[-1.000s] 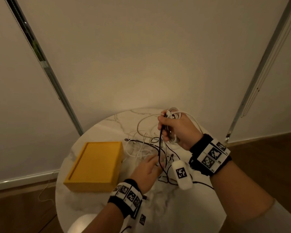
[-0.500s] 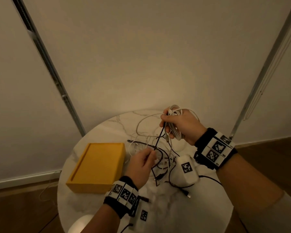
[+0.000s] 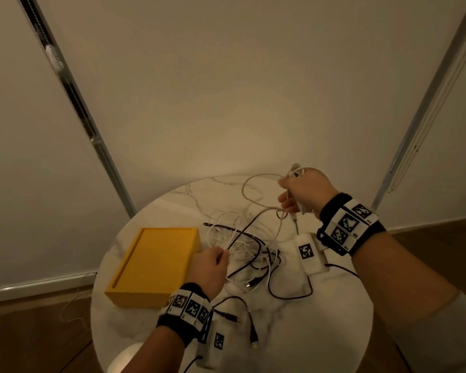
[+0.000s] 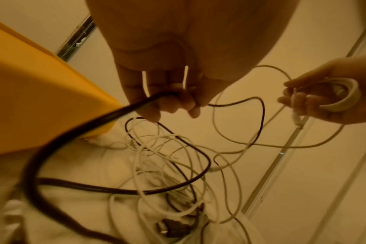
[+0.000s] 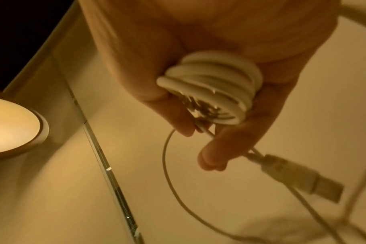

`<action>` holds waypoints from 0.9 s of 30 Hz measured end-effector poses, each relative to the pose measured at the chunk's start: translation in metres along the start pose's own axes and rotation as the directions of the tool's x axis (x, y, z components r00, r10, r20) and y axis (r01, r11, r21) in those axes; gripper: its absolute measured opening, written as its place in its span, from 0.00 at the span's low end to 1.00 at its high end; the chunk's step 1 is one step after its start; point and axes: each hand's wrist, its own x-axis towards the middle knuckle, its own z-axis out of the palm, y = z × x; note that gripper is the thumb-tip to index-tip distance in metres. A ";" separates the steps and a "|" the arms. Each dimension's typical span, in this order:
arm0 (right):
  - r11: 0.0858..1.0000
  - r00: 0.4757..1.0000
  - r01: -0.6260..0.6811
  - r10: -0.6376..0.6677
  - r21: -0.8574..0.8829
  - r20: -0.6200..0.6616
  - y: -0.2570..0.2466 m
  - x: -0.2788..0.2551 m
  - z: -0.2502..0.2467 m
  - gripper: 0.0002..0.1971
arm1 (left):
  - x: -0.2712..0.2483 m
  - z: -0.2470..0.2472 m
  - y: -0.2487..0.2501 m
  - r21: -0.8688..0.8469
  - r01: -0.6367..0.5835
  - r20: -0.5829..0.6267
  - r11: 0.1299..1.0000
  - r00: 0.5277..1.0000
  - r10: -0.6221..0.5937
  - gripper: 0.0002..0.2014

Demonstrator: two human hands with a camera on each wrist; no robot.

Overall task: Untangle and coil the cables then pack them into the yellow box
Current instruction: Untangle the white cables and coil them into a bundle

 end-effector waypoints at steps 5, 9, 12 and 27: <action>0.992 0.999 0.052 -0.051 0.115 -0.009 -0.012 0.006 -0.018 0.11 | 0.002 0.015 -0.012 0.342 0.134 0.110 0.930 0.977 -0.181 0.23; 0.917 0.986 0.154 -0.164 0.369 -0.005 -0.035 0.005 -0.022 0.10 | 0.011 0.031 -0.026 0.439 0.186 0.166 0.879 0.945 -0.283 0.18; 0.826 0.959 0.251 -0.283 0.504 -0.013 -0.058 0.002 -0.025 0.09 | 0.008 0.049 -0.039 0.467 0.228 0.248 0.855 0.894 -0.374 0.17; 0.543 0.889 0.328 -0.453 0.773 -0.060 -0.123 -0.013 -0.047 0.11 | 0.002 0.064 -0.050 0.384 0.321 0.225 0.866 0.877 -0.425 0.16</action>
